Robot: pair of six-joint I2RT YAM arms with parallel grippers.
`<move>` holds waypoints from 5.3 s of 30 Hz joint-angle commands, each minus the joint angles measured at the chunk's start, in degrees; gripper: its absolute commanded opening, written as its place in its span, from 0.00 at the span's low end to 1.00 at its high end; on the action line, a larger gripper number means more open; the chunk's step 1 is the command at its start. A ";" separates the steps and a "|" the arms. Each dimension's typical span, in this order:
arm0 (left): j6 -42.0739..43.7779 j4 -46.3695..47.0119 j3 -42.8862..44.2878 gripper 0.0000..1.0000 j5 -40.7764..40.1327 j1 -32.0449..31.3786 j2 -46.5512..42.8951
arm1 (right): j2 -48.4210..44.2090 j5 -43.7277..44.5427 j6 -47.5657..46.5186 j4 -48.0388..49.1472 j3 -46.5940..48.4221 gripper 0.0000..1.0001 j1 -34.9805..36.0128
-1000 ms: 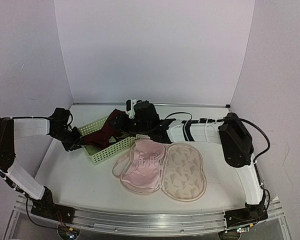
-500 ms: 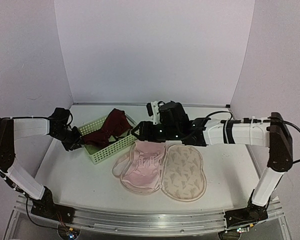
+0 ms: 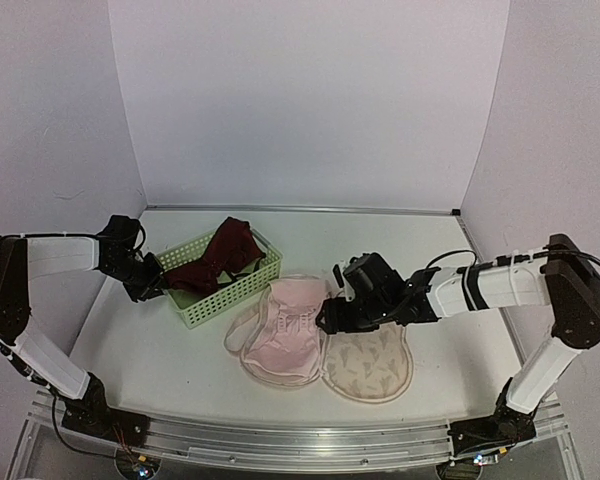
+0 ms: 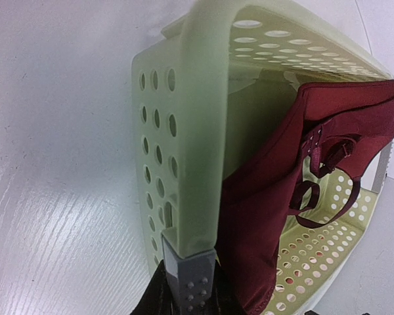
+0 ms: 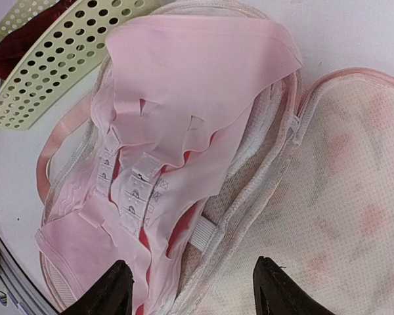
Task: Unzip the laundry bag and remove the bra
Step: Pick up the bra from the laundry bag, then place the bra in the bin.
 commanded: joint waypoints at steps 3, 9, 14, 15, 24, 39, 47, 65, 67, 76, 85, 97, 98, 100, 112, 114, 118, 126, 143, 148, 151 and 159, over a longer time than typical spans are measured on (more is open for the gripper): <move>0.54 3.94 1.71 0.00 1.64 0.06 -1.60 | 4.06 -2.61 1.56 4.90 3.05 0.64 -0.17; 0.89 3.89 1.68 0.00 1.64 0.06 -1.81 | 8.09 -5.21 3.34 8.51 5.48 0.65 -0.84; 1.17 3.65 1.77 0.00 1.82 0.06 -2.05 | 8.45 -7.07 4.27 10.42 5.95 0.65 -1.23; 1.15 3.59 1.82 0.00 1.69 0.07 -2.24 | 8.27 -6.98 4.27 10.52 5.95 0.65 -1.30; 1.26 3.27 2.00 0.00 1.46 0.06 -2.61 | 11.65 -10.20 8.30 14.02 5.21 0.62 -1.71; 1.35 2.88 1.99 0.00 1.34 0.07 -3.06 | 8.96 -10.33 10.01 16.70 2.51 0.00 -1.93; 1.44 2.88 2.00 0.00 1.29 0.06 -3.14 | 3.07 -10.49 9.43 16.78 3.41 0.00 -1.93; 1.64 3.38 1.79 0.00 1.78 0.06 -2.53 | -2.17 -8.67 8.05 16.34 18.71 0.00 -1.86; 1.62 3.63 1.83 0.00 1.97 0.10 -2.36 | -1.10 -7.74 8.30 16.34 21.79 0.00 -1.84; 1.00 4.58 1.83 0.00 2.18 0.07 -2.18 | 10.02 -5.28 13.58 16.34 39.23 0.00 -1.64; 0.23 4.94 1.18 0.00 1.81 0.06 -2.65 | 23.28 -0.01 16.89 15.14 53.94 0.00 0.08; -0.74 6.26 -0.27 0.00 2.26 0.06 -3.31 | 38.07 0.06 20.57 12.75 69.27 0.00 2.16; -0.75 6.30 -0.32 0.00 2.32 0.06 -3.25 | 39.27 0.01 21.03 12.60 70.01 0.00 2.25; -0.76 6.39 -0.24 0.00 2.68 0.08 -3.08 | 41.37 -0.54 22.24 12.48 71.59 0.00 2.27; -0.08 6.65 -0.60 0.00 3.55 0.08 -1.92 | 50.53 -3.45 24.68 11.17 75.26 0.00 2.00; 0.03 6.80 -0.63 0.00 3.57 0.08 -1.98 | 52.25 -4.37 24.91 10.97 76.84 0.00 1.69; 0.11 6.83 -0.72 0.00 3.89 0.06 -1.92 | 54.62 -5.06 25.50 10.84 78.62 0.00 1.33; 0.12 6.92 -1.19 0.00 4.72 0.06 -1.64 | 60.04 -6.85 26.11 10.11 82.22 0.02 0.41; -0.55 6.96 -0.30 0.00 3.12 0.14 -1.87 | 47.61 -12.18 23.28 10.28 66.59 0.39 -0.12; -0.96 6.93 0.57 0.00 2.83 0.23 -1.65 | 41.84 -11.65 21.77 10.28 60.14 0.49 -0.13; -1.39 6.96 1.10 0.00 2.23 0.42 -1.78 | 38.53 -11.61 20.86 10.15 56.86 0.51 -0.21; -1.86 6.92 2.42 0.00 1.69 1.99 -1.26 | 30.54 -12.85 18.85 9.66 47.58 0.53 -1.32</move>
